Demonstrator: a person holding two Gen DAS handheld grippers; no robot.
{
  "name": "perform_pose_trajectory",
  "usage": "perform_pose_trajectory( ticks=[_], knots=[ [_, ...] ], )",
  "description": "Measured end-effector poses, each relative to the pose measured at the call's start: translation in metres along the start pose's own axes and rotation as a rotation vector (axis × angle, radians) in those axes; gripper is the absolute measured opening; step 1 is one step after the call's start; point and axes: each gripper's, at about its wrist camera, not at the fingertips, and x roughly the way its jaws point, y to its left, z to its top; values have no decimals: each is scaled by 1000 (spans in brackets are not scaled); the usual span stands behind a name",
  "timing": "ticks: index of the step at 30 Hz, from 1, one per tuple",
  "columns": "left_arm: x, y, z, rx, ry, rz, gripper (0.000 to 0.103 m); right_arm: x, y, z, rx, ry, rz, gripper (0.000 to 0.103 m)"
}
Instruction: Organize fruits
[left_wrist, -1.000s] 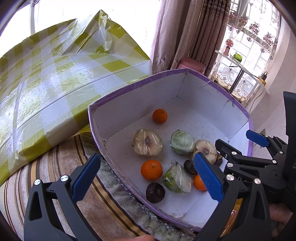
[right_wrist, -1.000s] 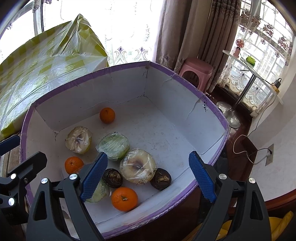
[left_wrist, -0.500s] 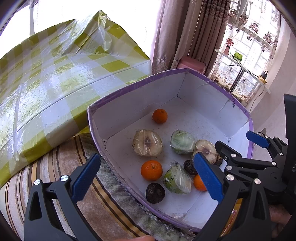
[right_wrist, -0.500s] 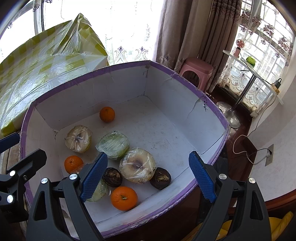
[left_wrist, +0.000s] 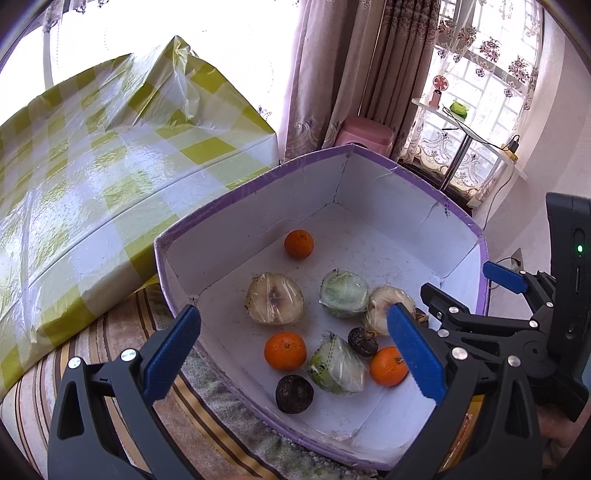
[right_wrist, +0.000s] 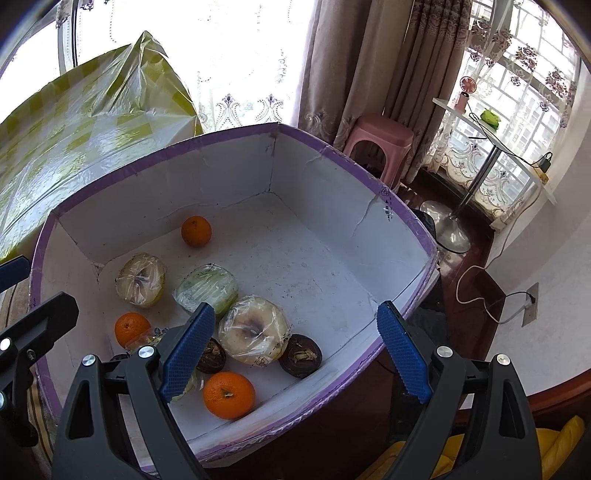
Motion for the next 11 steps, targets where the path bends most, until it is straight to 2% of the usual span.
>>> perform_pose_trajectory(
  ticks=[3, 7, 11],
  knots=[
    [-7, 5, 2, -7, 8, -36, 101, -5, 4, 3, -1, -10, 11, 86],
    [-40, 32, -2, -55, -34, 33, 101, -28, 35, 8, -50, -56, 89, 86],
    [-83, 90, -21, -163, -66, 152, 101, -47, 89, 8, -113, -67, 251, 86]
  ],
)
